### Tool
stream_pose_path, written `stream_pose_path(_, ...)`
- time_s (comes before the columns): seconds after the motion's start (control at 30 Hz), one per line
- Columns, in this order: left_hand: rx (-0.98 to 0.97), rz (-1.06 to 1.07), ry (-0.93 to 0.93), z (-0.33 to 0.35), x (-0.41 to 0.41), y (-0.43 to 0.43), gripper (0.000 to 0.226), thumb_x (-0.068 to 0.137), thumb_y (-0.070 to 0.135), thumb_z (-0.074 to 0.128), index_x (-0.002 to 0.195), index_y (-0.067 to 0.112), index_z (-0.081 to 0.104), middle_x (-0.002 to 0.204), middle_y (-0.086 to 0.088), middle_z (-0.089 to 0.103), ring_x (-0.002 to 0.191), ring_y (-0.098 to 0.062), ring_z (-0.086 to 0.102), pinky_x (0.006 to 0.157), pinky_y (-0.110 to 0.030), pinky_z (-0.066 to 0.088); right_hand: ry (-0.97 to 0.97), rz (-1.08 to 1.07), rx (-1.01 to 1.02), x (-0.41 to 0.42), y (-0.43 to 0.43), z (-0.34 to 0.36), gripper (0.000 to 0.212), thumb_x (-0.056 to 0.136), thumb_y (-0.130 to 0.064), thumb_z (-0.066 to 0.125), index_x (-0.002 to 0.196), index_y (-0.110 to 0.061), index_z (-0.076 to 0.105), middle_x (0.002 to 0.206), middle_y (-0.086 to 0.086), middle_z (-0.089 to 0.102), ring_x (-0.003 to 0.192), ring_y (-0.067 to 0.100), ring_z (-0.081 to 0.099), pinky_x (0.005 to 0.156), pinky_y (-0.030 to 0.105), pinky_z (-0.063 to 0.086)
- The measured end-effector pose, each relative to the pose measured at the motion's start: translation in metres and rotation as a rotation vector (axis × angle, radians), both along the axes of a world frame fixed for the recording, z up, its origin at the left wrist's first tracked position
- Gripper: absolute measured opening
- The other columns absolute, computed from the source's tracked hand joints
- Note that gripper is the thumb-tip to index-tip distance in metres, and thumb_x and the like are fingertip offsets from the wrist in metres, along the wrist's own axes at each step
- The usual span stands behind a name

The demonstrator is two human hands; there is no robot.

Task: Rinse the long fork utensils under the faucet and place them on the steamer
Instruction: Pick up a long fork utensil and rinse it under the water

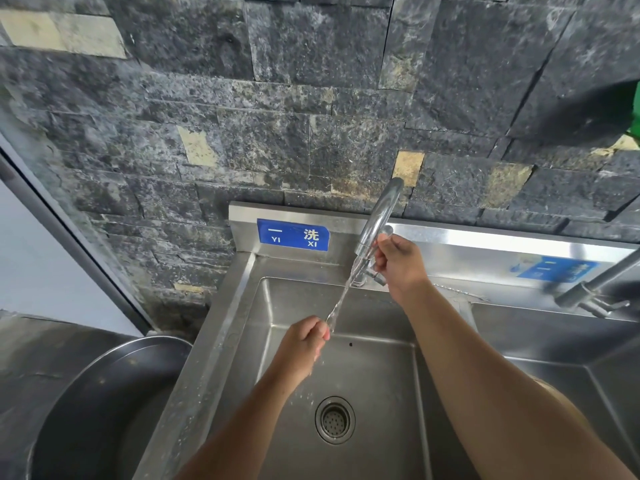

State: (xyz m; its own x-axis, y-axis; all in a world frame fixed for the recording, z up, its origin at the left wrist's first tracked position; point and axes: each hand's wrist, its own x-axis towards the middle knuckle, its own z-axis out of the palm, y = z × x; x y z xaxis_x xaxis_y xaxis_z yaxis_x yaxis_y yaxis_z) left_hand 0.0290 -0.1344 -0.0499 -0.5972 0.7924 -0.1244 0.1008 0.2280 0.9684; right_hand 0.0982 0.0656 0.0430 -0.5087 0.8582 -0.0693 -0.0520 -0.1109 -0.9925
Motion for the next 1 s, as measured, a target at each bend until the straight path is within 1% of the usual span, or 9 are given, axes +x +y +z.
stream_pose_path(0.13, 0.0, -0.045, 0.028, -0.007, 0.0, -0.01, 0.033, 0.103, 0.01, 0.044, 0.073, 0.012, 0.059, 0.052, 0.006, 0.051, 0.044, -0.007, 0.042, 0.049, -0.019, 0.036, 0.012, -0.004, -0.01, 0.002, -0.001, -0.004, 0.036, 0.102, -0.019, 0.051, 0.069, -0.011, 0.064, 0.049, -0.008, 0.05, 0.047, 0.008, 0.043, 0.047, 0.021, 0.041)
stream_pose_path(0.2, 0.006, -0.044, 0.029, -0.006, -0.002, -0.01, 0.032, 0.102, 0.006, 0.045, 0.076, 0.013, 0.062, 0.057, 0.003, 0.06, 0.051, -0.01, 0.053, 0.055, -0.018, 0.041, 0.03, -0.009, -0.011, 0.002, -0.004, -0.004, 0.036, 0.102, -0.018, 0.05, 0.069, -0.012, 0.064, 0.051, -0.005, 0.049, 0.048, 0.009, 0.042, 0.047, 0.021, 0.041)
stream_pose_path(0.27, -0.001, -0.054, 0.045, -0.001, -0.005, -0.01, 0.032, 0.101, 0.004, 0.045, 0.079, 0.017, 0.065, 0.061, 0.001, 0.064, 0.055, -0.012, 0.058, 0.058, -0.016, 0.043, 0.029, -0.007, -0.007, 0.0, -0.006, -0.003, 0.038, 0.102, -0.019, 0.05, 0.067, -0.013, 0.061, 0.054, -0.001, 0.048, 0.047, 0.009, 0.042, 0.046, 0.021, 0.041)
stream_pose_path(0.33, -0.007, -0.071, 0.036, 0.005, -0.008, -0.008, 0.033, 0.101, 0.004, 0.044, 0.079, 0.017, 0.065, 0.059, 0.002, 0.064, 0.05, -0.013, 0.055, 0.054, -0.017, 0.042, -0.006, 0.006, -0.009, -0.002, -0.007, -0.001, 0.039, 0.102, -0.019, 0.05, 0.064, -0.013, 0.058, 0.056, 0.001, 0.049, 0.047, 0.011, 0.042, 0.048, 0.023, 0.041)
stream_pose_path(0.43, -0.037, -0.059, 0.022, 0.016, -0.008, 0.0, 0.028, 0.099, 0.009, 0.044, 0.081, 0.009, 0.065, 0.053, 0.003, 0.059, 0.041, -0.009, 0.043, 0.047, -0.022, 0.037, -0.05, 0.037, -0.041, -0.006, -0.007, 0.0, 0.037, 0.102, -0.013, 0.048, 0.066, -0.011, 0.056, 0.054, 0.001, 0.052, 0.049, 0.013, 0.043, 0.052, 0.028, 0.042)
stream_pose_path(0.6, -0.002, -0.076, -0.036, 0.029, 0.003, 0.013, 0.027, 0.102, 0.011, 0.04, 0.091, 0.004, 0.063, 0.047, 0.002, 0.047, 0.04, -0.012, 0.036, 0.051, -0.029, 0.034, -0.033, 0.057, -0.047, -0.006, -0.005, 0.006, 0.036, 0.102, -0.011, 0.046, 0.068, -0.01, 0.055, 0.051, -0.002, 0.05, 0.046, 0.012, 0.04, 0.048, 0.026, 0.04)
stream_pose_path(0.77, 0.07, -0.059, -0.107, 0.039, 0.01, 0.022, 0.023, 0.103, 0.012, 0.042, 0.105, 0.005, 0.064, 0.046, 0.006, 0.046, 0.04, -0.01, 0.034, 0.051, -0.029, 0.031, -0.024, 0.08, -0.032, -0.004, -0.005, 0.013, 0.033, 0.103, -0.015, 0.046, 0.071, -0.009, 0.054, 0.05, -0.003, 0.049, 0.044, 0.01, 0.041, 0.044, 0.023, 0.04)
stream_pose_path(0.93, 0.089, -0.045, -0.142, 0.042, 0.009, 0.024, 0.024, 0.101, 0.009, 0.044, 0.096, 0.001, 0.066, 0.054, -0.002, 0.05, 0.04, -0.007, 0.037, 0.05, -0.027, 0.032, -0.044, 0.095, -0.004, -0.002, -0.006, 0.012, 0.035, 0.103, -0.015, 0.046, 0.069, -0.009, 0.054, 0.05, -0.003, 0.05, 0.044, 0.011, 0.042, 0.046, 0.024, 0.041)
stream_pose_path(1.0, 0.093, -0.029, -0.155, 0.039, 0.009, 0.023, 0.023, 0.1, 0.009, 0.045, 0.095, 0.001, 0.067, 0.055, -0.002, 0.05, 0.04, -0.006, 0.038, 0.045, -0.02, 0.032, -0.068, 0.108, 0.001, -0.002, -0.008, 0.006, 0.032, 0.103, -0.013, 0.046, 0.073, -0.006, 0.056, 0.052, -0.002, 0.051, 0.047, 0.012, 0.042, 0.049, 0.026, 0.041)
